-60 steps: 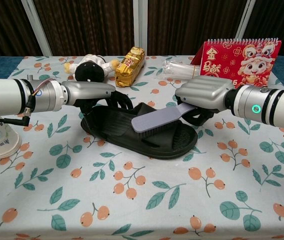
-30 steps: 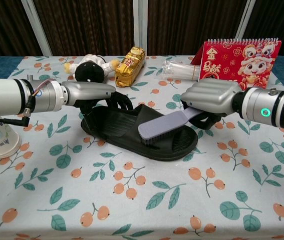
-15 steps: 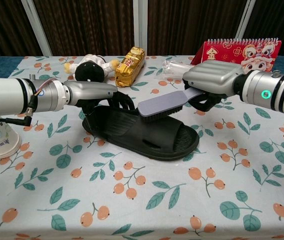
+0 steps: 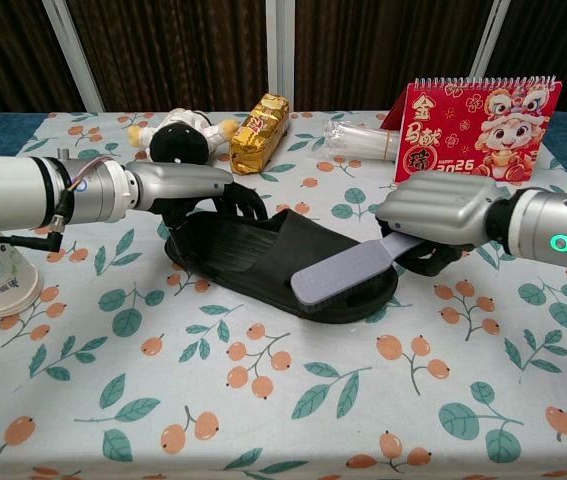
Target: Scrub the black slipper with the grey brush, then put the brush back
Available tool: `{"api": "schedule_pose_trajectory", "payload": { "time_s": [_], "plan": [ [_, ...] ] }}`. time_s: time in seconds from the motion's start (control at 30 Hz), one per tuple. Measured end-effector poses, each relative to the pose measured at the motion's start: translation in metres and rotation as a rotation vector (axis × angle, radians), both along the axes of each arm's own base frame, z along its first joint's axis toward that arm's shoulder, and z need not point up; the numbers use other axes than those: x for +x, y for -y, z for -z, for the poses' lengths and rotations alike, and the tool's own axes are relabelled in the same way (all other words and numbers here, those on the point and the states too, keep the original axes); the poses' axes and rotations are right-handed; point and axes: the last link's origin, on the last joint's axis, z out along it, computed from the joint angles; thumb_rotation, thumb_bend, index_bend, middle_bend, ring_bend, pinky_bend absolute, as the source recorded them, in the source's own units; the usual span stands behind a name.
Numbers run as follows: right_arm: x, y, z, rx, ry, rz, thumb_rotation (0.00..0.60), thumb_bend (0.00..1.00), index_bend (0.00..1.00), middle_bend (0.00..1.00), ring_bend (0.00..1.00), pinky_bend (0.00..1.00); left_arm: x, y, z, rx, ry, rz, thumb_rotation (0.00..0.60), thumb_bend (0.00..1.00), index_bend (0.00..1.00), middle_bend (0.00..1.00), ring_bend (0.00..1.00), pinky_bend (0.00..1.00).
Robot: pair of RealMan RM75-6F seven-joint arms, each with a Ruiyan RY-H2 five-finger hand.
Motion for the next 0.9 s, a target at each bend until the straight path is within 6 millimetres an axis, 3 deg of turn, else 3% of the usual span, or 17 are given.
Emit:
{"api": "schedule_pose_trajectory", "payload": {
  "time_s": [0.1, 0.2, 0.3, 0.47, 0.57, 0.7, 0.77, 0.9],
  "plan": [
    [-0.005, -0.002, -0.018, -0.027, 0.028, 0.002, 0.6, 0.62, 1.0, 1.0, 1.0, 1.0, 0.0, 0.001, -0.001, 0.004, 0.006, 0.002, 0.6, 0.21, 0.3, 0.4, 0.25, 0.23],
    [-0.012, -0.001, -0.041, -0.079, 0.069, 0.022, 0.6, 0.61, 1.0, 1.0, 1.0, 1.0, -0.001, 0.002, -0.005, 0.006, 0.017, -0.005, 0.6, 0.21, 0.18, 0.26, 0.14, 0.2],
    [-0.022, 0.005, -0.066, -0.14, 0.109, 0.073, 0.6, 0.6, 1.0, 1.0, 1.0, 1.0, 0.0, 0.004, -0.011, 0.016, 0.038, -0.005, 0.6, 0.21, 0.12, 0.15, 0.07, 0.15],
    [-0.043, 0.018, -0.083, -0.206, 0.122, 0.196, 0.6, 0.53, 1.0, 1.0, 1.0, 1.0, 0.004, 0.008, -0.026, 0.048, 0.096, 0.004, 0.6, 0.21, 0.12, 0.14, 0.06, 0.14],
    [-0.055, 0.025, -0.084, -0.225, 0.091, 0.259, 0.6, 0.48, 1.0, 0.97, 1.0, 1.0, 0.003, 0.01, -0.04, 0.074, 0.126, 0.001, 0.6, 0.21, 0.12, 0.14, 0.06, 0.14],
    [-0.065, 0.033, -0.076, -0.234, 0.072, 0.341, 0.6, 0.43, 0.99, 0.88, 0.91, 0.97, -0.004, 0.013, -0.065, 0.136, 0.166, -0.006, 0.6, 0.21, 0.12, 0.14, 0.06, 0.14],
    [-0.069, 0.036, -0.068, -0.233, 0.066, 0.381, 0.6, 0.37, 0.94, 0.81, 0.85, 0.9, -0.01, 0.016, -0.08, 0.178, 0.188, -0.011, 0.6, 0.21, 0.12, 0.14, 0.06, 0.14],
    [-0.069, 0.039, -0.054, -0.227, 0.057, 0.412, 0.6, 0.23, 0.7, 0.62, 0.64, 0.64, -0.027, 0.025, -0.109, 0.27, 0.22, -0.027, 0.6, 0.21, 0.12, 0.14, 0.06, 0.14]
  ]
}}
